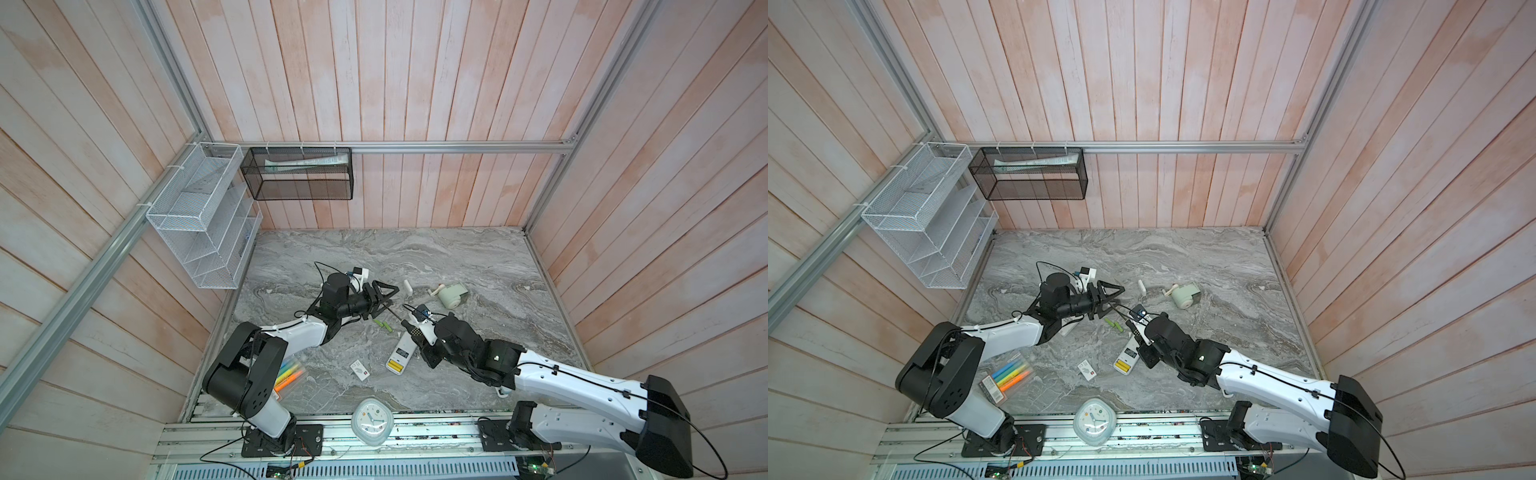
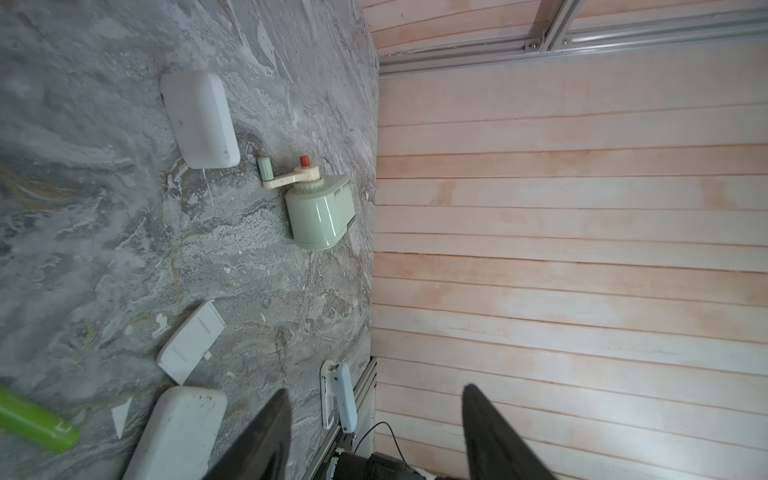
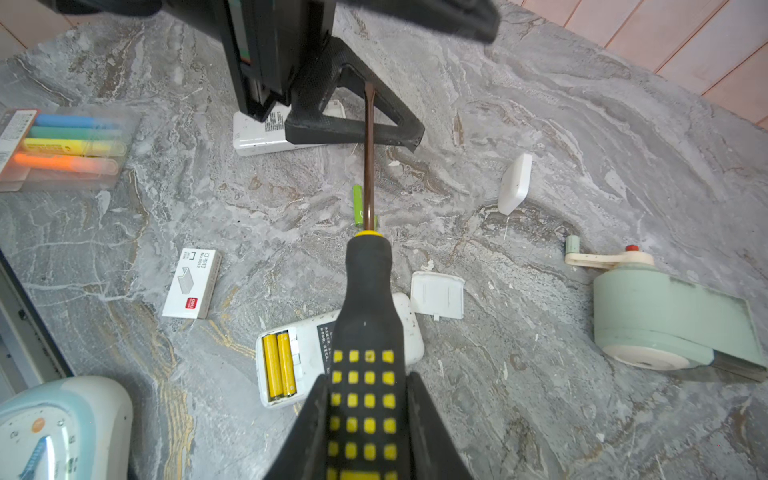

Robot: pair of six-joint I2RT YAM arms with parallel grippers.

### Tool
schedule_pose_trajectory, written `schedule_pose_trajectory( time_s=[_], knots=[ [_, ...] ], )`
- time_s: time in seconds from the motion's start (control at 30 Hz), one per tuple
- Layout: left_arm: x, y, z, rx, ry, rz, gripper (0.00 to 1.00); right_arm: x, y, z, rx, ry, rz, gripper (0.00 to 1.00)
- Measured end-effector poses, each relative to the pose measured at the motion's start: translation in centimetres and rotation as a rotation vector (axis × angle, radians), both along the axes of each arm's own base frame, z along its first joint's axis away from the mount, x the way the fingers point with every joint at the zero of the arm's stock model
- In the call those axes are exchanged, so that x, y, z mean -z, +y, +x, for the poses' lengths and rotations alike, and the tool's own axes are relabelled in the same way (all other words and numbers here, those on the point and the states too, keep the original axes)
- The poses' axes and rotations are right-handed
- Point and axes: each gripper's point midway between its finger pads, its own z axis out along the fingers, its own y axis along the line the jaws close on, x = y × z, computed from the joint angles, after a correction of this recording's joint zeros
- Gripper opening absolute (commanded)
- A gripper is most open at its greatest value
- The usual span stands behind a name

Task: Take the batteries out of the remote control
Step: 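Position the screwdriver tip over the yellow batteries while the left gripper moves forward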

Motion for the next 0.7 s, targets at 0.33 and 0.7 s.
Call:
schedule_pose_trajectory(
  time_s=[0.33,0.7],
  knots=[
    [1.4,0.5,1.6,0.035,-0.087,0.263,1.00,-0.1,-0.7,-1.2,0.009,0.114,-0.087,0.00],
    [3.8,2.6,1.8,0.094,-0.160,0.585,1.00,0.1,-1.7,-2.4,0.081,0.211,-0.107,0.00]
  ],
)
